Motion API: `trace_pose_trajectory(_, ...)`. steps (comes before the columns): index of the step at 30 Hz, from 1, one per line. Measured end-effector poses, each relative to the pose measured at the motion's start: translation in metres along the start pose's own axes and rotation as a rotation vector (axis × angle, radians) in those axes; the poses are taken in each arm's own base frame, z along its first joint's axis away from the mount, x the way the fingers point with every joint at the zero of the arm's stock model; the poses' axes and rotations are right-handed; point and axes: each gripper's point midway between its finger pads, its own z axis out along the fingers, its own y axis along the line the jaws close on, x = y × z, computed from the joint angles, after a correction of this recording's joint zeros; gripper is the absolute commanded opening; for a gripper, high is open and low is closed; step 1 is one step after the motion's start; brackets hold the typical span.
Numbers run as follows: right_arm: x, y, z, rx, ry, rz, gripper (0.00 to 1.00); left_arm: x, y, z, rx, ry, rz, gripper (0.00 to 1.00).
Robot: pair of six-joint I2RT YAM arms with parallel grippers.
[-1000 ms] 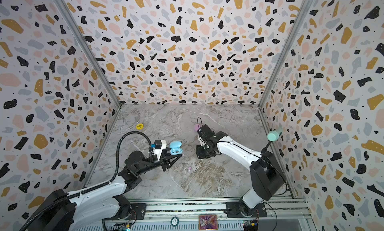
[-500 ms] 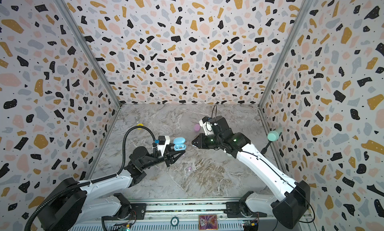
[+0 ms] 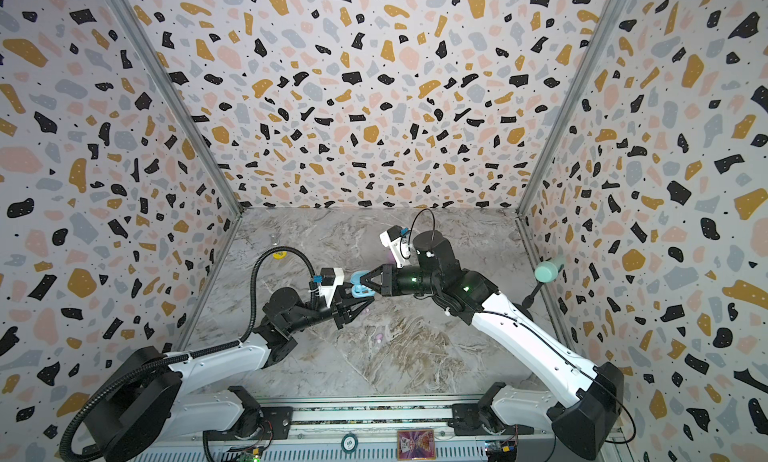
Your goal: Insert the wireless bluetooth earbuds into the charging case
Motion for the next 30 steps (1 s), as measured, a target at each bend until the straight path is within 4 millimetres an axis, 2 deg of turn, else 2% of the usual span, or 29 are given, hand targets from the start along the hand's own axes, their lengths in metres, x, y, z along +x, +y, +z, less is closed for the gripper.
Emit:
trace_pose_trajectory(14, 0.009, 0.001, 0.020, -0.059, 0.007, 0.023, 0.11, -0.007, -0.003, 0.001, 0.013, -0.014, 0.011, 0.22)
trace_pose_trajectory(30, 0.014, -0.007, 0.029, -0.052, 0.015, 0.030, 0.11, -0.010, -0.005, 0.000, 0.021, -0.022, 0.017, 0.23)
